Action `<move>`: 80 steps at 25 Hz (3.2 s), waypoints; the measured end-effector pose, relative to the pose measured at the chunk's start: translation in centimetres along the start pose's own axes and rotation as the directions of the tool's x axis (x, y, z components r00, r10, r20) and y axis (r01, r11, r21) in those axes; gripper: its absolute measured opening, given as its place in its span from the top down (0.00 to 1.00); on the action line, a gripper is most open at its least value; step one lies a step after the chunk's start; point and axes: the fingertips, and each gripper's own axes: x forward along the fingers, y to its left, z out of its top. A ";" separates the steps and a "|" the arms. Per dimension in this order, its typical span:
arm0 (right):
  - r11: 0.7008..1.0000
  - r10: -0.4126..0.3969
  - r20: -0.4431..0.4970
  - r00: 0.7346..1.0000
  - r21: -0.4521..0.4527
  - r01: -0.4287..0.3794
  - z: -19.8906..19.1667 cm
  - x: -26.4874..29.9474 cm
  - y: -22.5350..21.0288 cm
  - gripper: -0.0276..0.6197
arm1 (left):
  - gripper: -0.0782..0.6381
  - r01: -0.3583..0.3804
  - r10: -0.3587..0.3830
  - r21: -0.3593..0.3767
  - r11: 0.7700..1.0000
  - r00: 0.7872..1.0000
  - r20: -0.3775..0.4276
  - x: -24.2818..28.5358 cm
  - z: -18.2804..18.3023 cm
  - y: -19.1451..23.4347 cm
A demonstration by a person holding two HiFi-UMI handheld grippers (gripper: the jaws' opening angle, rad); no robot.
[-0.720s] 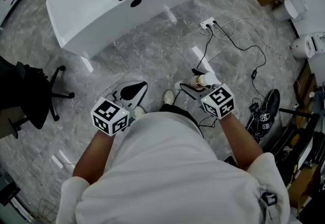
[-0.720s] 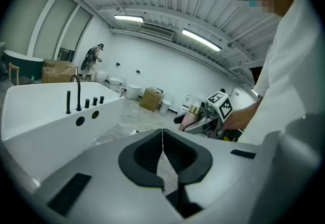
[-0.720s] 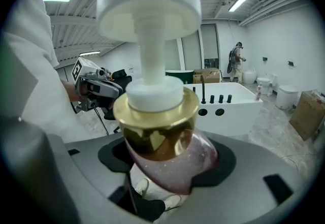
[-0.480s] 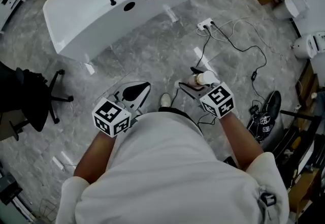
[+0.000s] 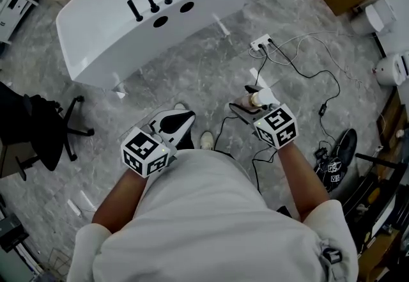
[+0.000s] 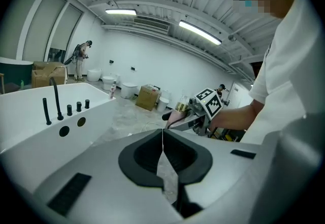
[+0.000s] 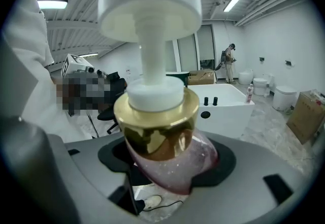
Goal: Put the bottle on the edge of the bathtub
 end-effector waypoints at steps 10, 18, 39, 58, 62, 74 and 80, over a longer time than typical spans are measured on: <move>0.997 -0.075 0.016 0.997 0.020 0.075 7.0 6.4 -11.0 0.49 | 0.86 0.077 -0.077 0.019 0.997 0.997 0.001 6.1 6.5 10.9; 0.995 -0.103 0.023 0.994 -0.016 0.103 14.6 12.5 -20.4 0.49 | 0.86 0.119 -0.119 0.055 0.991 0.993 -0.004 8.7 12.8 19.8; 0.973 0.062 -0.016 0.998 -0.224 -0.064 24.7 32.6 -49.1 0.49 | 0.86 -0.199 0.211 -0.127 0.972 0.973 0.090 22.1 25.4 35.9; 0.925 0.187 -0.062 0.980 -0.324 -0.197 24.6 49.7 -58.0 0.49 | 0.86 -0.369 0.392 -0.276 0.888 0.920 0.030 27.1 26.0 41.2; 0.907 0.215 -0.077 0.974 -0.353 -0.228 23.7 52.4 -58.1 0.49 | 0.86 -0.387 0.410 -0.294 0.874 0.912 0.021 27.5 25.4 42.4; 0.886 0.249 -0.108 0.962 -0.377 -0.271 21.9 55.4 -57.6 0.49 | 0.86 -0.383 0.406 -0.322 0.866 0.914 0.006 28.6 24.2 43.7; 0.878 0.259 -0.128 0.957 -0.382 -0.288 21.2 55.5 -56.9 0.49 | 0.86 -0.376 0.399 -0.329 0.866 0.917 0.005 29.0 24.1 43.9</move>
